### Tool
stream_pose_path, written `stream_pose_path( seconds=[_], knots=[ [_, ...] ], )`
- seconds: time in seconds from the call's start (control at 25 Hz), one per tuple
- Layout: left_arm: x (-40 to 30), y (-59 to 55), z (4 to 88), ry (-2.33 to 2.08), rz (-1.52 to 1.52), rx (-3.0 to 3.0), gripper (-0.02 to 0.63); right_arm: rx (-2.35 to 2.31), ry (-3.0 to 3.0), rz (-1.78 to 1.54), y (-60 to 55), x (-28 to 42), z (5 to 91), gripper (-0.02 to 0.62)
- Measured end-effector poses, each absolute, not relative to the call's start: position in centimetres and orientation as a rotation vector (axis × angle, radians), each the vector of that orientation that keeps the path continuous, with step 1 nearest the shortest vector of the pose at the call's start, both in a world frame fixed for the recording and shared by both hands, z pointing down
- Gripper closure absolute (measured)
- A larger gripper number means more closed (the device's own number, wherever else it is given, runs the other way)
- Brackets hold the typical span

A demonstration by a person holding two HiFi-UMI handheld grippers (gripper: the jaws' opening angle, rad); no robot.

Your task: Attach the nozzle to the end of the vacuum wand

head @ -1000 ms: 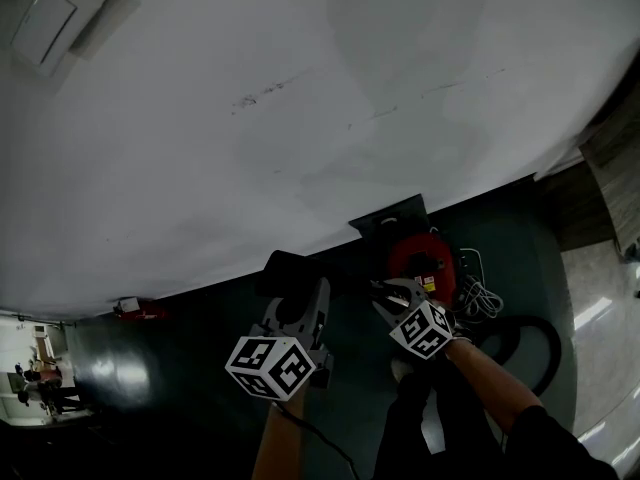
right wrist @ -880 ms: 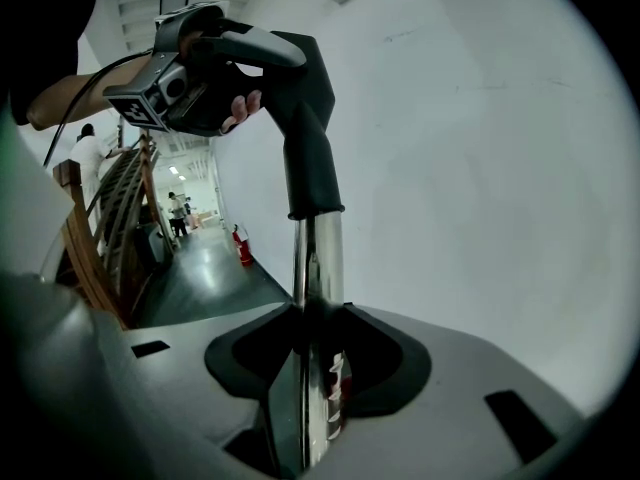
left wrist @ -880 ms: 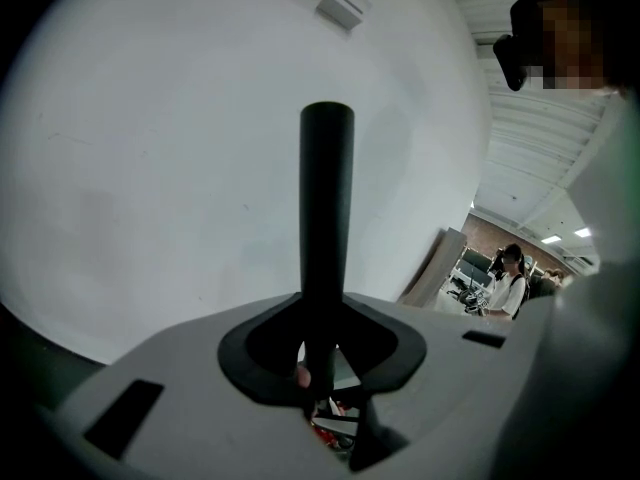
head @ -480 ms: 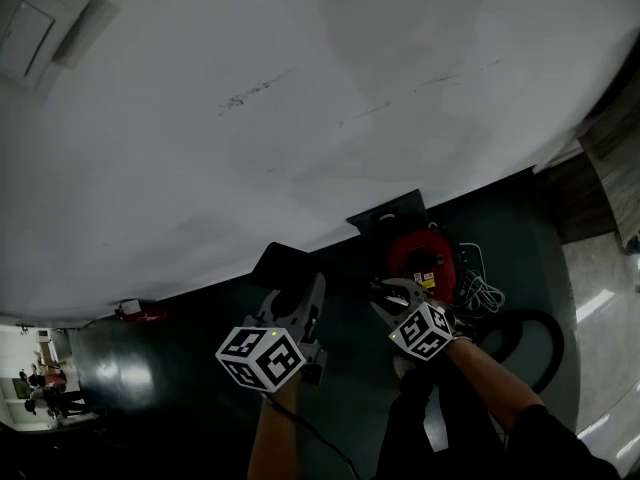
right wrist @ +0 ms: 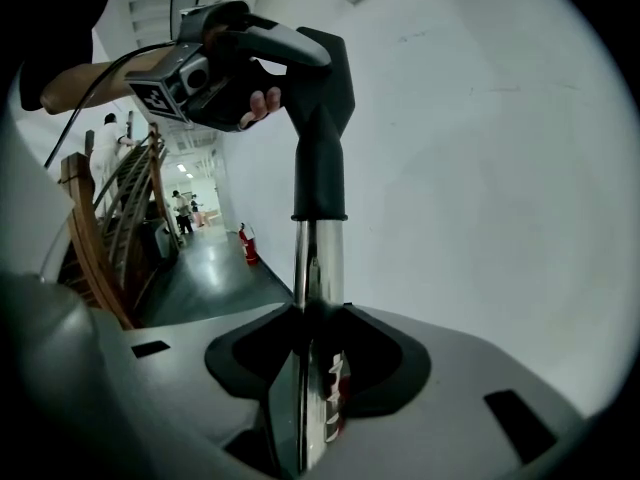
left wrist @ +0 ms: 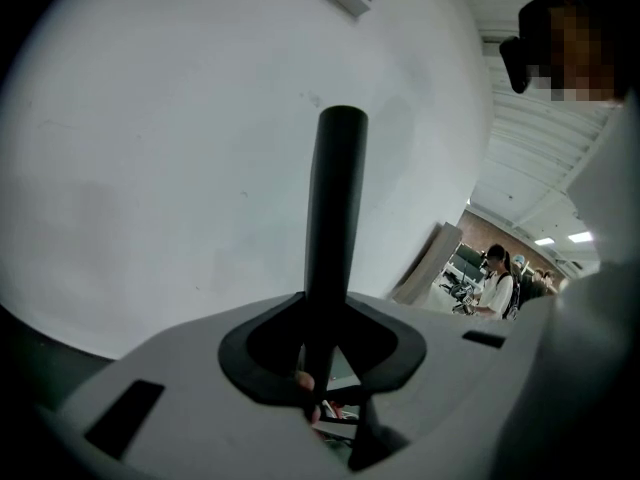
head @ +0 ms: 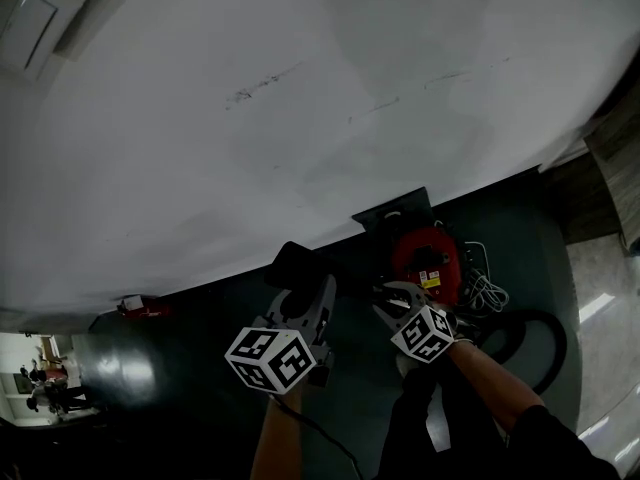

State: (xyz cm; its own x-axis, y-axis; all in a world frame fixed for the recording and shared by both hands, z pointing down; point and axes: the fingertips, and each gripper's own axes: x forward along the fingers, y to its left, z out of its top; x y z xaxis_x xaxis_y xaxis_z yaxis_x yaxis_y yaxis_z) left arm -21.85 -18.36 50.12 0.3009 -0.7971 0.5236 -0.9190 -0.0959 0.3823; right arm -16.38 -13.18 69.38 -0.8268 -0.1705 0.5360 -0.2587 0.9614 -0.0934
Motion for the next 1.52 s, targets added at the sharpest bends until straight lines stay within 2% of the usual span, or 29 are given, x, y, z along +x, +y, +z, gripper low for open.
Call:
stream_pose_path(
  seconds=[0.44, 0.92, 1.52],
  knots=[
    [-25.5, -17.7, 51.7, -1.497, -0.051, 1.769, 0.522, 0.332, -2.58, 0.21, -13.1, -16.0, 69.1, 0.437],
    [-24.1, -19.6, 51.8, -1.434, 0.026, 1.853, 0.522, 0.264, -2.566, 0.17, -13.0, -16.2, 69.2, 0.436],
    [-23.6, -19.4, 54.4, -1.443, -0.035, 1.783, 0.522, 0.269, -2.529, 0.195, -13.5, -15.1, 71.0, 0.437]
  ],
)
